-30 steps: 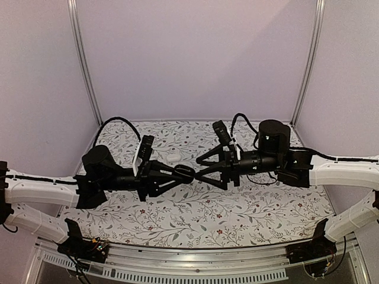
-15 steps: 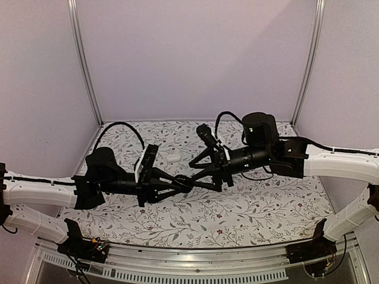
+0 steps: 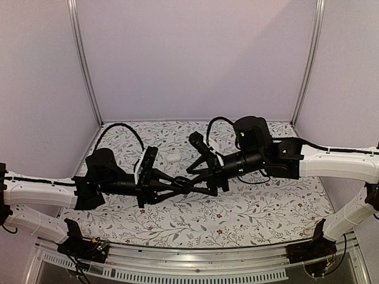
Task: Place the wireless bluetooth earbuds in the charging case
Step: Open the charging case.
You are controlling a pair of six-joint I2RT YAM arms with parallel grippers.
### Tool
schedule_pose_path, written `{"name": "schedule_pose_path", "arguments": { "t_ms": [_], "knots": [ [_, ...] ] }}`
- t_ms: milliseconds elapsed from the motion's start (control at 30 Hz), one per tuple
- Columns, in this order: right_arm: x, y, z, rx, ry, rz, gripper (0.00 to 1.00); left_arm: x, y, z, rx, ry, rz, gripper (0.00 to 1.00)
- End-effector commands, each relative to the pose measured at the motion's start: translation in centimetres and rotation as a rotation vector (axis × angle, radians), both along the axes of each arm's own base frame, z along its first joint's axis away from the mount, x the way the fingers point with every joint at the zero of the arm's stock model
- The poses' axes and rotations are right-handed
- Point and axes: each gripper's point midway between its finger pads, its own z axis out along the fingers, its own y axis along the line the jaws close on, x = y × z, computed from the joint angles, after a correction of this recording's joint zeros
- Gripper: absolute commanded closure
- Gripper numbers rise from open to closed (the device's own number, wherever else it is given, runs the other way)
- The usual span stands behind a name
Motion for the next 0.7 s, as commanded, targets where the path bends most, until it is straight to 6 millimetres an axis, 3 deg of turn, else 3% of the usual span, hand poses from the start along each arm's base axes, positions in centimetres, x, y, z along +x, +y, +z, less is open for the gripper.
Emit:
{"name": "schedule_pose_path", "arguments": {
  "t_ms": [0, 167, 533, 667],
  "knots": [
    [1.4, -0.8, 2.1, 0.056, 0.018, -0.043, 0.31, -0.8, 0.3, 0.4, -0.029, -0.049, -0.035, 1.00],
    [2.4, -1.3, 2.9, 0.078, 0.042, -0.064, 0.32, -1.1, 0.3, 0.2, -0.030, -0.063, -0.056, 1.00],
    [4.1, -2.0, 2.3, 0.060, 0.053, -0.120, 0.34, -1.5, 0.6, 0.6, -0.046, -0.108, -0.066, 1.00],
    [4.6, -3.2, 3.0, 0.098, 0.028, -0.128, 0.33, -1.1, 0.8, 0.0, -0.030, -0.130, -0.037, 1.00]
  ]
}}
